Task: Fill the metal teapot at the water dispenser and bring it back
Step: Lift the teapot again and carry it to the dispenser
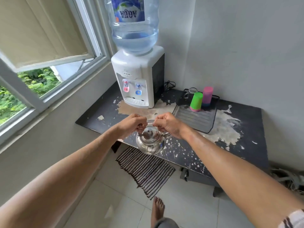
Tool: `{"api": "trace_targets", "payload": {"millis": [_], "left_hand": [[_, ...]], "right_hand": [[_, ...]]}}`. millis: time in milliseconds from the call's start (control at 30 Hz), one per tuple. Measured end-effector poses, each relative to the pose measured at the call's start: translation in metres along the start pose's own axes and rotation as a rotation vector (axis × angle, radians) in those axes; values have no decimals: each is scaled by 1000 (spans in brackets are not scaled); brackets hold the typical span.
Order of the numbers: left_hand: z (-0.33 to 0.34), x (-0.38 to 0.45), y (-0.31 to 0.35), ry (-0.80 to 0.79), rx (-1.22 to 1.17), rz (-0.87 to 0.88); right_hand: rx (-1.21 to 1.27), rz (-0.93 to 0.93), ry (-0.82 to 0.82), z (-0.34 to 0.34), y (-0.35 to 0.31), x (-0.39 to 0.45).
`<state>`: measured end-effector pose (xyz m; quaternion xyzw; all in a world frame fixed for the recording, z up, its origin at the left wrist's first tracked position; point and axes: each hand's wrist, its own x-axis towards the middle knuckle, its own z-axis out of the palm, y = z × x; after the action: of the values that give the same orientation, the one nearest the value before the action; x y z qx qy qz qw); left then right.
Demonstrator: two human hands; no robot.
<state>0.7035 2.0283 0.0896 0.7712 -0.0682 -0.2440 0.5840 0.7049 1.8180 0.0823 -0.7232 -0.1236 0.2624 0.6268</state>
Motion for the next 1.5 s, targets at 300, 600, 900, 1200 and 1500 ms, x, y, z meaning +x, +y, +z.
{"api": "trace_targets", "payload": {"millis": [300,600,900,1200,1500], "left_hand": [[-88,105,-20,-48,40,-37],[-147,177,-57,-172,97,-67],[-201,243,-92,-339,147,-105],[-217,272,-120,-419,143,-107],[-216,269,-121,-481,204,-132]], "right_hand": [[-37,93,123,-18,8,131],[-102,211,323,-7,34,217],[-38,332,463,6,60,286],[-12,411,555,13,80,312],[-22,403,444,2,76,286]]}}
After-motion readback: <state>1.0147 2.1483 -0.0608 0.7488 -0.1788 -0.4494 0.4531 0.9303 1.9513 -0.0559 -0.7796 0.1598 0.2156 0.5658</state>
